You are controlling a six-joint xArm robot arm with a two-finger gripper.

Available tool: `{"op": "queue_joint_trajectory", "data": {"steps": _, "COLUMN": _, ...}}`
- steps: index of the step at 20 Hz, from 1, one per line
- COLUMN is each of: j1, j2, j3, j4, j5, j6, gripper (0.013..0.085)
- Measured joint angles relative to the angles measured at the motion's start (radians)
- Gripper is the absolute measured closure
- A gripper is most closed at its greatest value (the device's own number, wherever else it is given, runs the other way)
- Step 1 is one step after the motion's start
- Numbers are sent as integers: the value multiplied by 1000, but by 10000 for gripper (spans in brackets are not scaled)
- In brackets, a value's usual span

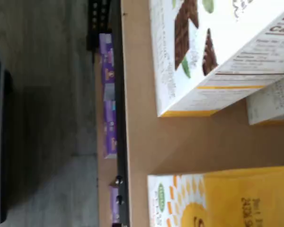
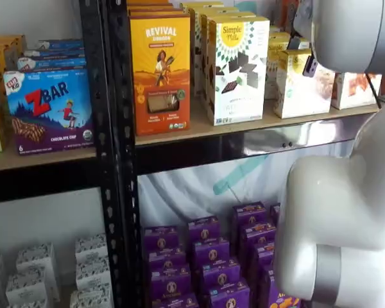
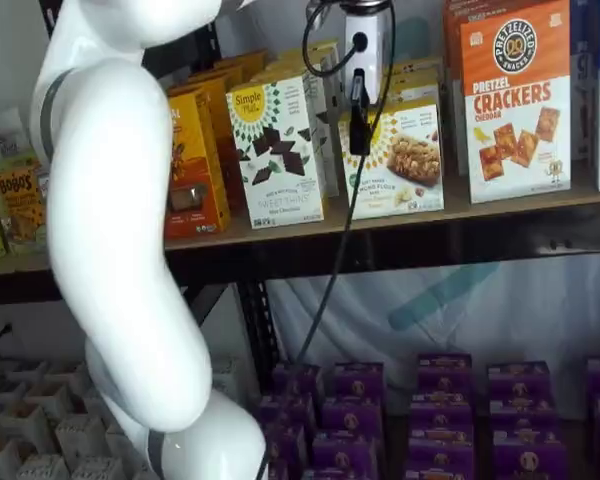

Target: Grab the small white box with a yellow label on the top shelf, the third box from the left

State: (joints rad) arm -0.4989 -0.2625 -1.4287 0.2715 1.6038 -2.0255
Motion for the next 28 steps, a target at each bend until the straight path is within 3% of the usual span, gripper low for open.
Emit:
{"op": "queue_joint_trajectory", "data": {"steps": 5, "j1": 39, "j2": 24, "j3": -32, "j4": -92, "j5": 43, "j6": 26, "gripper": 130}}
{"op": "queue_joint_trajectory", "data": {"steps": 8, "j1": 56, "j2": 23, "j3": -28, "j4": -123, "j5": 40, "j6": 37, "gripper": 130}}
{"op": "queue_joint_trajectory", "data": {"steps": 19, "j1": 63, "j2": 33, "j3": -47, "j4": -129, "j5": 39, "j6": 45, "gripper": 130}}
{"op": "queue_joint_trajectory", "data": {"steps": 23, "j1": 60, "j2": 36, "j3": -57, "j4": -129, "j5": 40, "j6": 42, "gripper": 250}}
{"op": "queue_joint_trajectory", "data": {"steps": 28, "j1": 66, "j2": 24, "j3": -39, "j4": -134, "j5": 13, "j6": 45, "gripper": 290}}
